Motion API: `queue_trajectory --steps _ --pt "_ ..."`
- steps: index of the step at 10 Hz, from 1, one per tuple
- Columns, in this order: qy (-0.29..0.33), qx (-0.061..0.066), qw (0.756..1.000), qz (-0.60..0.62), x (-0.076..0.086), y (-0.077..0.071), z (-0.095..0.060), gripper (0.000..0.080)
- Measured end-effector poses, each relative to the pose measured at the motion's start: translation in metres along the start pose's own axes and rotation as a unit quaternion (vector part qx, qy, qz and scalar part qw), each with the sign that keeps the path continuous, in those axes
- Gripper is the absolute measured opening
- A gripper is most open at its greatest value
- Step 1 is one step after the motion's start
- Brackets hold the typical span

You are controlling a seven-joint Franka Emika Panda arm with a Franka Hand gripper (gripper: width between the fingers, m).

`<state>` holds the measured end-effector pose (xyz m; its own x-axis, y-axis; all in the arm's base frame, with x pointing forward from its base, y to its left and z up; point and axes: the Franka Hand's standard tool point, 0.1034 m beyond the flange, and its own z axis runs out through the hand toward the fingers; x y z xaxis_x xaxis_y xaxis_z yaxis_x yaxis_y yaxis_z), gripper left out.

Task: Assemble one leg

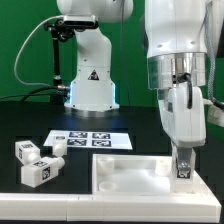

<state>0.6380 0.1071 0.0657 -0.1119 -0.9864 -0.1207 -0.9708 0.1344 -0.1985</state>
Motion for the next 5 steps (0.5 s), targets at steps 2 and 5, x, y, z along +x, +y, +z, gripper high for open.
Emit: queue_trajectory --steps 2,5 --pt "0.001 0.000 0.992 -0.125 -0.001 -0.002 -0.001 0.0480" --pt "-0.007 -0.005 0.955 -0.295 -0.008 0.001 -0.001 0.0647"
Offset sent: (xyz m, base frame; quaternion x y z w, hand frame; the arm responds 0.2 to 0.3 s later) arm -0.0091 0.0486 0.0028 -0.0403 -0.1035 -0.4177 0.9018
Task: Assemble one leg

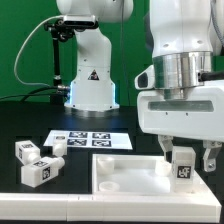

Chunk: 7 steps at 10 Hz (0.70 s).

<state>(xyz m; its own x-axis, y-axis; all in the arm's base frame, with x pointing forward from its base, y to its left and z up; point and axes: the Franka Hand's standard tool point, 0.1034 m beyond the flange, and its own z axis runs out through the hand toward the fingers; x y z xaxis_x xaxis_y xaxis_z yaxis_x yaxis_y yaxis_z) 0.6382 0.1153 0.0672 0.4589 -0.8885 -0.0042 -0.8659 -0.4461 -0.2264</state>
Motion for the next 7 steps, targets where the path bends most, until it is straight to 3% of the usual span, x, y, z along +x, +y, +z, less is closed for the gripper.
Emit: queue_trajectory --steps 2,3,4,5,6,7 --pt "0.003 -0.003 0.998 -0.070 0.0015 0.0007 0.0003 0.0647" --pt "0.005 -0.011 0.987 -0.162 0.0029 0.0015 0.0002 0.0649" --pt "0.005 -0.030 0.953 -0.300 0.0049 0.0017 -0.0009 0.0649" --pt "-0.004 -0.038 0.921 -0.389 0.0073 0.0008 -0.0027 0.0649" --pt "-0.007 -0.040 0.910 -0.413 0.0086 0.0007 -0.0030 0.0649" --pt "-0.005 -0.040 0.920 -0.391 0.0086 0.0010 -0.0025 0.0649"
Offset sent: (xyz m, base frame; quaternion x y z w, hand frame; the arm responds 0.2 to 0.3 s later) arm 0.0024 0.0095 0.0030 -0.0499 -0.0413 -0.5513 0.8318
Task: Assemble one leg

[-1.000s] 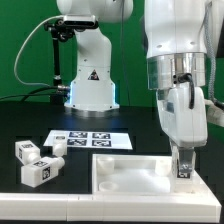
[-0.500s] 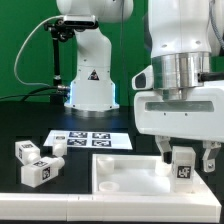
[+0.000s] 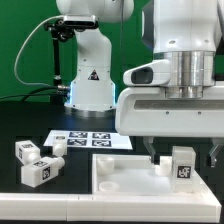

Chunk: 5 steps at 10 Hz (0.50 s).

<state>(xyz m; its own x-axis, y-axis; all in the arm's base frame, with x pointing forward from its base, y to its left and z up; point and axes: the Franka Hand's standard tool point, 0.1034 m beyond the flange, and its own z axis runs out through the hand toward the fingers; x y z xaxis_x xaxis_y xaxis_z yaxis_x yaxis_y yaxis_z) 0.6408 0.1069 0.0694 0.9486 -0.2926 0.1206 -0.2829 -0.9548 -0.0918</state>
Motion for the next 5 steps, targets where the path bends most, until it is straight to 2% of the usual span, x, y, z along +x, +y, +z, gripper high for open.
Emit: queue_trajectory --steps 1,2,3,5 --pt "0.000 0.000 1.000 0.006 0.0002 0.0004 0.0000 0.0561" --pt "0.000 0.000 1.000 0.006 0.0004 0.0007 0.0000 0.0377" --pt "0.000 -0.001 0.999 0.036 0.0002 0.0012 0.0002 0.0289" --pt "0.000 -0.004 0.996 0.086 0.0007 0.0047 0.0000 0.0289"
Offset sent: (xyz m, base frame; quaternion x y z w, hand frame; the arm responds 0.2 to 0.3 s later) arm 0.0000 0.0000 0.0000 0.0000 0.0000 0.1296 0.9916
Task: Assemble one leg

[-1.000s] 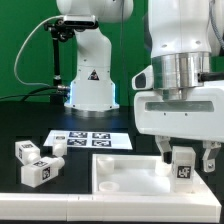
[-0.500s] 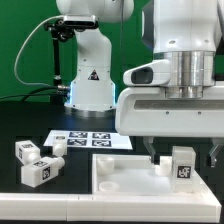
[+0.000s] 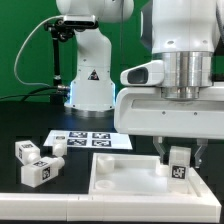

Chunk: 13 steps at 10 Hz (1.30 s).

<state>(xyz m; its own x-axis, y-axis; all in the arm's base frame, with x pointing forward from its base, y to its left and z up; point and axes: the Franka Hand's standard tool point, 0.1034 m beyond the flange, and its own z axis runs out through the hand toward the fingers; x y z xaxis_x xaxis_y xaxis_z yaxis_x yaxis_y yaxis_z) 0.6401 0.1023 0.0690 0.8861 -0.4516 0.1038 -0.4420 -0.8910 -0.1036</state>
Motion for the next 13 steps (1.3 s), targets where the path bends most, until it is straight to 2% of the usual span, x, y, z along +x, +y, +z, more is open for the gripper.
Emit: queue_trajectory --steps 1,2,4,8,9,10,11,12,13 --pt "0.001 -0.002 0.999 0.048 0.000 0.001 0.000 0.0289" --pt "0.007 -0.014 0.997 0.077 0.001 0.003 0.000 0.0289" --pt "0.011 -0.026 0.995 0.098 0.004 0.011 -0.001 0.0291" --pt "0.011 -0.026 0.995 0.099 0.004 0.011 -0.001 0.0291" --pt "0.011 -0.026 0.995 0.099 0.004 0.011 -0.001 0.0472" --pt "0.011 -0.026 0.995 0.099 0.004 0.011 -0.001 0.0588" --pt "0.011 -0.026 0.995 0.099 0.004 0.011 -0.001 0.0588" --pt "0.011 -0.026 0.995 0.099 0.004 0.011 -0.001 0.0637" --pt "0.011 -0.025 0.995 0.099 0.005 0.011 -0.002 0.0646"
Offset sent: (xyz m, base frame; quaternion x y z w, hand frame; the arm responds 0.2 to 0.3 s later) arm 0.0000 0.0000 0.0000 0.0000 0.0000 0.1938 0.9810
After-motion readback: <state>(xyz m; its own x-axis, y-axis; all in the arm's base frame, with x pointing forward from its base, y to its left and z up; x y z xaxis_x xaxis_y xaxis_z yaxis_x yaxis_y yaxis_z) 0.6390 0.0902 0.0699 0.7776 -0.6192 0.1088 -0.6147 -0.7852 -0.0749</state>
